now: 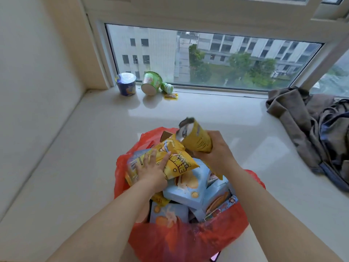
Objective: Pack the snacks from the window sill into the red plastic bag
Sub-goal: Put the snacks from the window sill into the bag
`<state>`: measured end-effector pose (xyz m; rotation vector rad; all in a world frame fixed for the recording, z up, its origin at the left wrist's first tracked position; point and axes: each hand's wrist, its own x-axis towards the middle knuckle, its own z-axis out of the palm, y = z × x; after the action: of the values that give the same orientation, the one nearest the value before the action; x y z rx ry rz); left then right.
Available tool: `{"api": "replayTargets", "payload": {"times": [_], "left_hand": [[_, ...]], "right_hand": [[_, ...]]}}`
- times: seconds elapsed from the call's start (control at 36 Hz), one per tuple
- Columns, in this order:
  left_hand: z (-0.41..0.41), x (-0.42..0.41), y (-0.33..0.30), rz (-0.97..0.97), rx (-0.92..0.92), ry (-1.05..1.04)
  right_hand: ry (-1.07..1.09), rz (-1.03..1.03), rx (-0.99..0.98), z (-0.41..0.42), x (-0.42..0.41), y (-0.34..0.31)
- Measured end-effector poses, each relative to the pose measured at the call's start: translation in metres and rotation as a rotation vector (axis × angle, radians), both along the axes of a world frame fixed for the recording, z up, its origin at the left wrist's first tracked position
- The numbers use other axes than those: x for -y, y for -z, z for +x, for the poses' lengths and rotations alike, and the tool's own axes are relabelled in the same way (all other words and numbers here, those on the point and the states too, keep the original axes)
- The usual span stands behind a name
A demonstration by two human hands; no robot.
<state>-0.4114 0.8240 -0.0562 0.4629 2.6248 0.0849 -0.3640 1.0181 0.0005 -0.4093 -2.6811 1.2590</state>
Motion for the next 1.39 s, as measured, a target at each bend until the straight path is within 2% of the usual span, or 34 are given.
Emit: {"api": "replayTargets", "payload": {"times": [0.08,0.14,0.42,0.53,0.64,0.75,0.81,0.89,1.03,1.17,1.28,1.39], "left_hand": [[-0.001,0.008,0.002,-0.002,-0.021,-0.006],[-0.001,0.011,0.005,-0.014,-0.038,0.011],[-0.006,0.009,0.008,-0.01,-0.013,0.024],[-0.006,0.008,0.004,-0.029,0.038,0.034],[-0.011,0.012,0.001,0.042,0.144,0.023],[-0.027,0.02,-0.008,0.237,0.306,-0.07],[-0.034,0.02,-0.01,0.307,0.303,-0.138],[-0.039,0.015,-0.012,0.292,0.162,-0.164],[-0.057,0.01,-0.021,0.325,-0.007,-0.161],[-0.106,0.006,-0.038,0.371,-0.049,-0.128],[-0.161,0.0,-0.044,0.344,-0.042,-0.071],[-0.221,-0.01,-0.046,0.305,0.007,-0.102]], "right_hand": [[-0.169,0.236,0.226,-0.002,-0.009,0.028],[-0.202,0.297,0.348,0.001,-0.013,0.038],[-0.177,0.374,0.172,-0.011,-0.014,0.058],[-0.161,0.44,0.287,-0.012,-0.027,0.065],[-0.245,0.506,0.37,-0.016,-0.031,0.061],[-0.365,0.446,0.437,-0.023,-0.04,0.046],[-0.364,0.387,0.421,-0.031,-0.042,0.037],[-0.306,0.281,0.388,-0.045,-0.038,0.029],[-0.26,0.279,0.318,-0.076,-0.023,0.019],[-0.255,0.333,0.369,-0.123,-0.01,0.015],[-0.212,0.339,0.379,-0.173,-0.003,0.018],[-0.154,0.314,0.387,-0.23,-0.003,0.027]]}}
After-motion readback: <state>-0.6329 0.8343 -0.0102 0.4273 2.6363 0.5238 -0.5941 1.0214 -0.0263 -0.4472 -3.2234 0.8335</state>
